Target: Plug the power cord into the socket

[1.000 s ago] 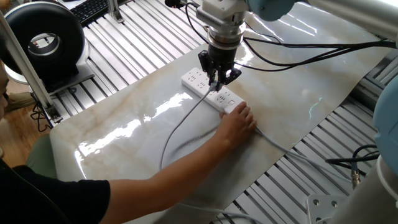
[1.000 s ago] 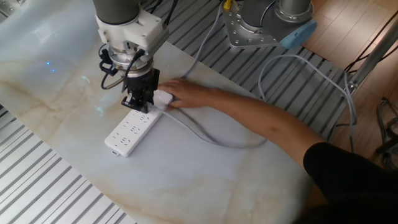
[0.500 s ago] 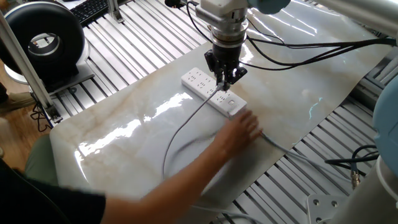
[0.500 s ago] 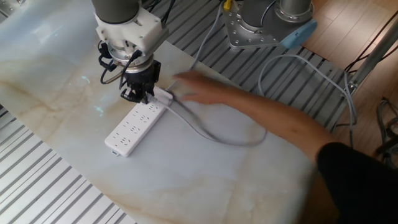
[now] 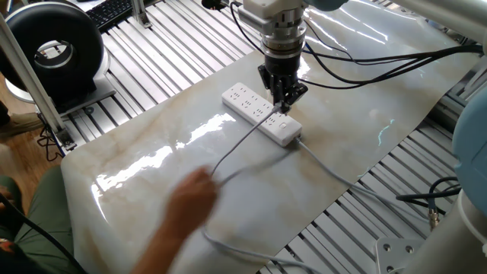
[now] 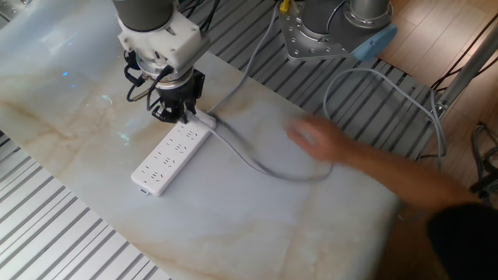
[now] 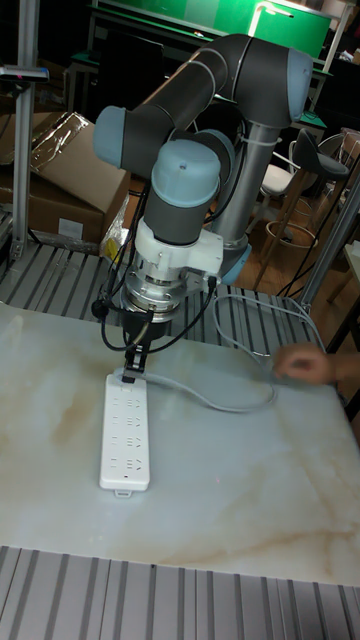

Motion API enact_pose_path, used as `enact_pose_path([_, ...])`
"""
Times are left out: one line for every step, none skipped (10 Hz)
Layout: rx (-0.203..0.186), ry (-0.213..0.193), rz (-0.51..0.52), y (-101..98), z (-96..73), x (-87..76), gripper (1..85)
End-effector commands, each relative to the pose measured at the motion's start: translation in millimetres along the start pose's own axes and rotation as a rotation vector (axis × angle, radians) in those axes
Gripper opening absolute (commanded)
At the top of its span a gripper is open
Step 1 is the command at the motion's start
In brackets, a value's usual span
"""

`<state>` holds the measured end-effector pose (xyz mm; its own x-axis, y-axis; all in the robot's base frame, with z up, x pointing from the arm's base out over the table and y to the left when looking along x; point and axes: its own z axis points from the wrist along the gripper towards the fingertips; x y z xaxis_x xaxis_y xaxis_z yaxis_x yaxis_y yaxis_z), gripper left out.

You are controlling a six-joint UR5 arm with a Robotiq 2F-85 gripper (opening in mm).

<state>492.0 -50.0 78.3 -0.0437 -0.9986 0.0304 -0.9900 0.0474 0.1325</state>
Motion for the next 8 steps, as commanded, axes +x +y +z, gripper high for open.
enact_pose_path([-0.016,0.019,0.083,4.2,-1.3,5.5,1.0])
enact_pose_path([-0.013,0.013,0.103,3.5,-1.3,3.8,1.0])
enact_pose_path([-0.008,0.011,0.108,2.3,-1.3,3.4,1.0])
enact_pose_path([-0.009,0.006,0.117,2.3,-1.3,2.2,1.0])
enact_pose_path([-0.009,0.006,0.125,2.3,-1.3,2.2,1.0])
enact_pose_path([-0.006,0.001,0.135,1.6,-1.3,0.9,1.0])
enact_pose_path([-0.003,-0.009,0.144,0.5,-1.3,-1.5,1.0])
enact_pose_path([0.003,-0.015,0.156,-1.0,-1.3,-3.2,1.0])
